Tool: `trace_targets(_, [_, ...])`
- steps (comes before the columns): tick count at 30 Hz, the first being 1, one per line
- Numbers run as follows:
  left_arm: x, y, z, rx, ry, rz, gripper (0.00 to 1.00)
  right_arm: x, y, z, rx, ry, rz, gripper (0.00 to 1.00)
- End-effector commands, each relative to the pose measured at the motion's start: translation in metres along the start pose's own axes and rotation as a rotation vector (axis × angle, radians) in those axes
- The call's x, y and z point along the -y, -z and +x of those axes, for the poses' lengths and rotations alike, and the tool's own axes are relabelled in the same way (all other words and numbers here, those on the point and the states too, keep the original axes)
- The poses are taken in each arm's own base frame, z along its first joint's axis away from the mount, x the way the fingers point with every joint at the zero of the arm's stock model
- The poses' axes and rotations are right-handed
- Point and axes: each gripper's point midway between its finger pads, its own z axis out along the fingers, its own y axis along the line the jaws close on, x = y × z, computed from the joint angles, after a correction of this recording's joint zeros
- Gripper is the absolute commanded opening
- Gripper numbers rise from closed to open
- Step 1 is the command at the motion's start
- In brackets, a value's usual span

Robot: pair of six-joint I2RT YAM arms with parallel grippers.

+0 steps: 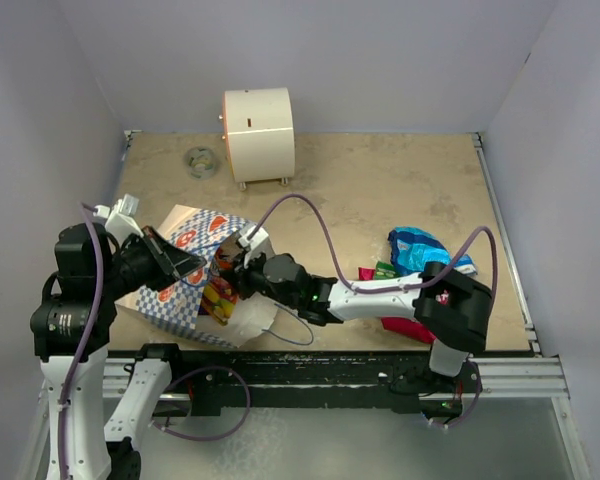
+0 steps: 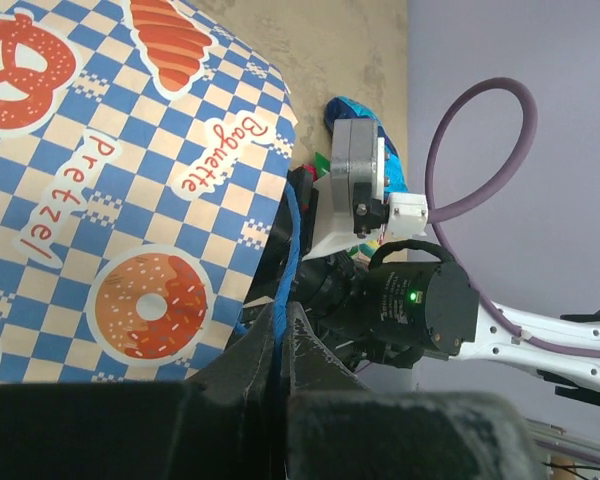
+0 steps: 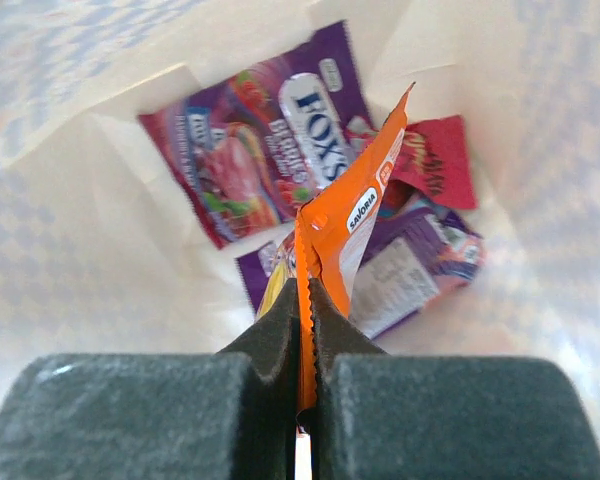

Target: Take the snacks out of the paper bag

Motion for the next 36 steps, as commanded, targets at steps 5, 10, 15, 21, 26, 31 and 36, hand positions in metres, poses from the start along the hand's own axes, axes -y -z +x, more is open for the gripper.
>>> trace_targets(5, [0.034,-0.009,-0.028,0.044,-0.047,0.145,0.00,0.044,0.029,-0.052,0.125,-0.005,0.110,0.00])
trace_targets(10, [0.039,-0.021,-0.037,0.032,-0.026,0.181,0.00,0.049,0.047,-0.065,0.134,0.043,0.112,0.00])
trace_targets(15, [0.027,-0.031,-0.037,0.030,0.041,0.141,0.00,0.050,0.082,-0.089,0.152,0.094,0.113,0.00])
trace_targets(21, [0.006,-0.038,-0.032,0.032,0.110,0.065,0.00,0.043,0.146,-0.107,0.180,0.124,0.057,0.00])
trace_targets(26, [-0.002,-0.040,-0.030,0.043,0.124,0.035,0.00,0.042,0.201,-0.113,0.174,0.115,0.036,0.00])
trace_targets(31, [0.001,-0.041,-0.026,0.014,0.100,0.059,0.00,0.113,0.256,-0.139,0.239,-0.019,0.479,0.00])
trace_targets(36, [0.002,-0.038,-0.019,-0.016,0.074,0.075,0.00,0.173,0.286,-0.153,0.228,0.043,0.872,0.00])
